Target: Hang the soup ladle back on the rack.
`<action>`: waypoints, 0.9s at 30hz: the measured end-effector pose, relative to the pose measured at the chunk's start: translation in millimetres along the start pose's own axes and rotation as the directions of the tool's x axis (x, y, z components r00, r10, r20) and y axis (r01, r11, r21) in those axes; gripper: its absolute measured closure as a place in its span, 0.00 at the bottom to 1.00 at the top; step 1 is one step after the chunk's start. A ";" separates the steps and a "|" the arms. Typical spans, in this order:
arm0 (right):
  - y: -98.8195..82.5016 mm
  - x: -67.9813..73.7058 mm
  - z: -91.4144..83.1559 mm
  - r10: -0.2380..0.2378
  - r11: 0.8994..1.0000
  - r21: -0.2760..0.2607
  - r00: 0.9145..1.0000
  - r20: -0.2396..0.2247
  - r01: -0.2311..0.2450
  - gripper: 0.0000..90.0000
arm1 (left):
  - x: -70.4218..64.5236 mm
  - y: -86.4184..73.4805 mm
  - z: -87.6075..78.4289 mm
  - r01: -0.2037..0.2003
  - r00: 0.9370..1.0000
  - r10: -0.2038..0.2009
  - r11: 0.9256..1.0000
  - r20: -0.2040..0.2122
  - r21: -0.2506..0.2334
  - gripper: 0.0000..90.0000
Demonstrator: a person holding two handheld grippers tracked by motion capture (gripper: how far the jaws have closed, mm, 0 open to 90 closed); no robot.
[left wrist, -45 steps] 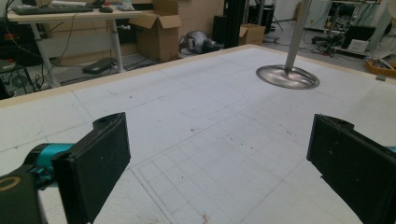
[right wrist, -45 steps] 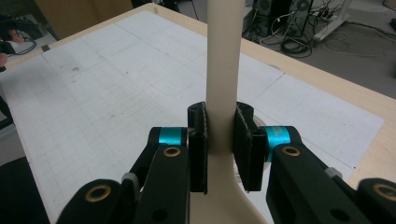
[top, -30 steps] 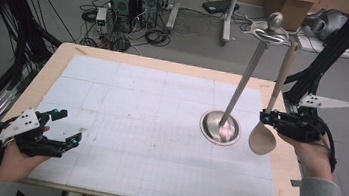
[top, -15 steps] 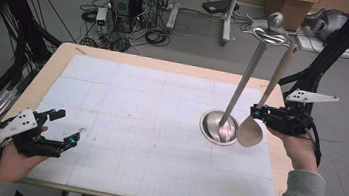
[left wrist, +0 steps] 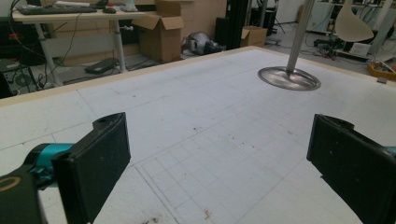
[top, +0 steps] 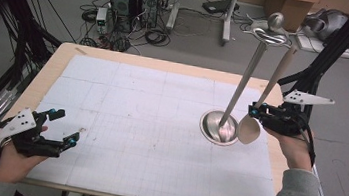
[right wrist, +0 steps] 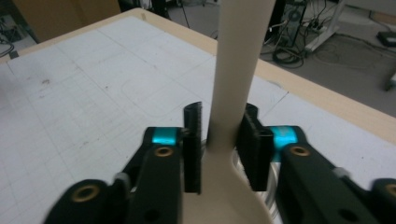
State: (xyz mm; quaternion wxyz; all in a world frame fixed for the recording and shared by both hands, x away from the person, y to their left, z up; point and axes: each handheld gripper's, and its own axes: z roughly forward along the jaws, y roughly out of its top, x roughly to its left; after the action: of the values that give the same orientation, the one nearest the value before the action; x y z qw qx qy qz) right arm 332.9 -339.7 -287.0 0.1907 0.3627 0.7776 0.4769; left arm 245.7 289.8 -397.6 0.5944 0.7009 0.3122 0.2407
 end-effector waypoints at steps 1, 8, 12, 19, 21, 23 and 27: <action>-0.5 0.8 0.1 0.002 1.000 -0.007 1.000 0.012 -0.002 0.68 | 0.0 0.0 0.1 0.002 1.000 -0.002 1.000 -0.001 -0.001 0.07; -3.4 6.0 -6.7 -0.005 0.999 -0.052 0.998 0.068 0.009 0.45 | -0.4 0.4 1.8 0.000 1.000 0.000 1.000 0.005 -0.001 0.07; -6.6 11.8 -12.6 0.004 0.996 -0.095 0.996 0.087 0.004 0.33 | -0.3 1.6 3.2 0.006 1.000 -0.005 1.000 0.007 -0.009 0.07; -19.9 31.6 -17.8 -0.005 0.987 -0.163 0.999 0.051 0.013 0.03 | -1.1 4.8 6.6 0.009 1.000 -0.009 1.000 0.012 -0.029 0.07; -24.5 36.1 -15.9 0.006 0.988 -0.157 0.999 0.047 0.001 0.00 | -1.3 6.0 7.1 0.010 1.000 -0.010 0.999 0.016 -0.037 0.07; -30.2 40.1 -15.4 0.000 0.985 -0.171 0.998 0.060 0.011 0.00 | -1.2 7.0 7.5 0.012 1.000 -0.011 0.999 0.016 -0.048 0.07; -43.3 44.9 -15.9 0.017 0.978 -0.208 0.999 0.039 -0.009 0.00 | -0.4 7.8 8.1 0.019 1.000 -0.018 0.998 0.018 -0.061 0.07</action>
State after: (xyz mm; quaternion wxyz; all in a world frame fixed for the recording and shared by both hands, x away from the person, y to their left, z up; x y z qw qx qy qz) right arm 276.4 -328.0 -315.5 0.2400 0.3554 0.7171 0.5494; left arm 252.4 283.1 -391.4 0.6204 0.6815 0.3063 0.2385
